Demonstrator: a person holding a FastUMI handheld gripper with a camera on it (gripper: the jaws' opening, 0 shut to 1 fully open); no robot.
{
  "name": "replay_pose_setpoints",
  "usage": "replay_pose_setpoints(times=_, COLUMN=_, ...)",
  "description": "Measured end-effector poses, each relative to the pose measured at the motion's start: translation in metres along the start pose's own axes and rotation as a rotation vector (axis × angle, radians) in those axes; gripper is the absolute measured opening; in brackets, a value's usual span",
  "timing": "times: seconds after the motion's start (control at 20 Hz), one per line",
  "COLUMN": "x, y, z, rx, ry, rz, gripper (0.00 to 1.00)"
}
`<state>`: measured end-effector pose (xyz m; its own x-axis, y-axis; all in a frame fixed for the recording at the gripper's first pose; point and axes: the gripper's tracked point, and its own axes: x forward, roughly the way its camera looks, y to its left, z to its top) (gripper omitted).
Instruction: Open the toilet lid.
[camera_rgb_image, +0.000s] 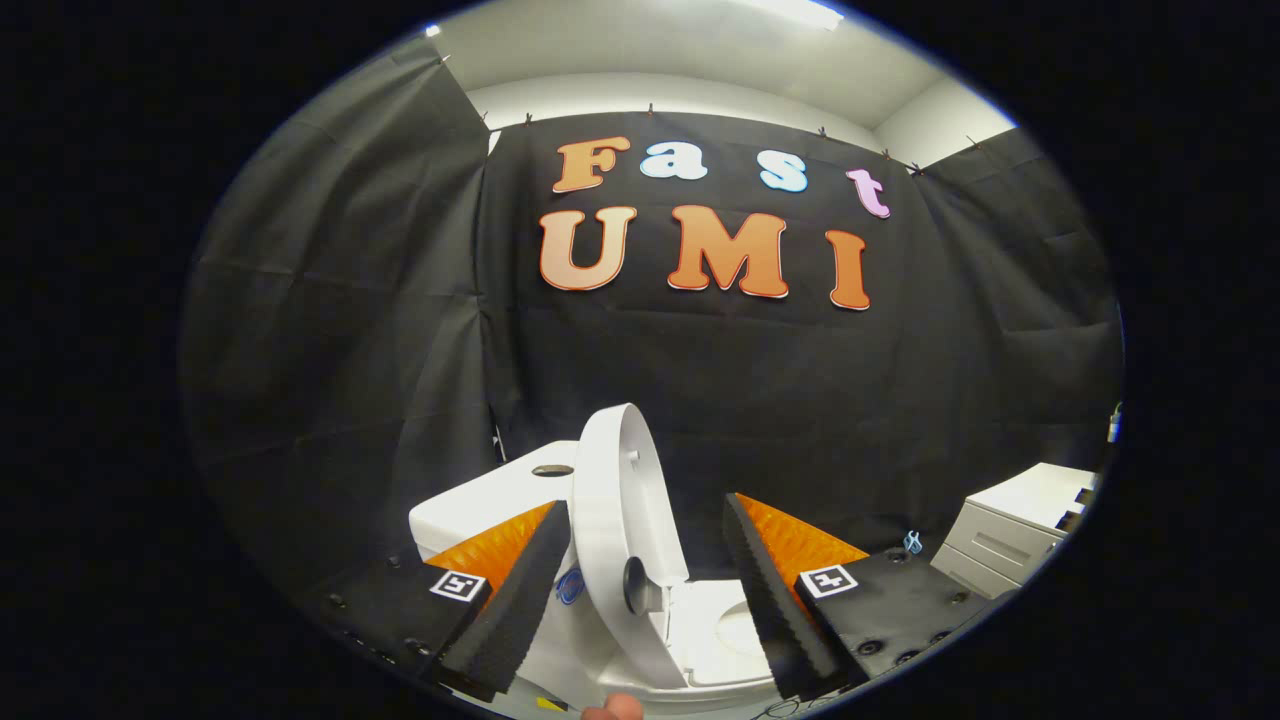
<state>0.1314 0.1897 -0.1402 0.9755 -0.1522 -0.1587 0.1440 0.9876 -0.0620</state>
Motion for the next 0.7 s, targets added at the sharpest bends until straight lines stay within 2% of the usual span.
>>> replay_pose_setpoints(times=0.45, x=-0.019, y=-0.053, z=0.046, rx=0.019, ry=-0.037, rz=-0.023, gripper=0.98)
replay_pose_setpoints(times=0.7, x=-0.028, y=-0.074, z=0.069, rx=0.030, ry=-0.036, rz=-0.001, gripper=0.98)
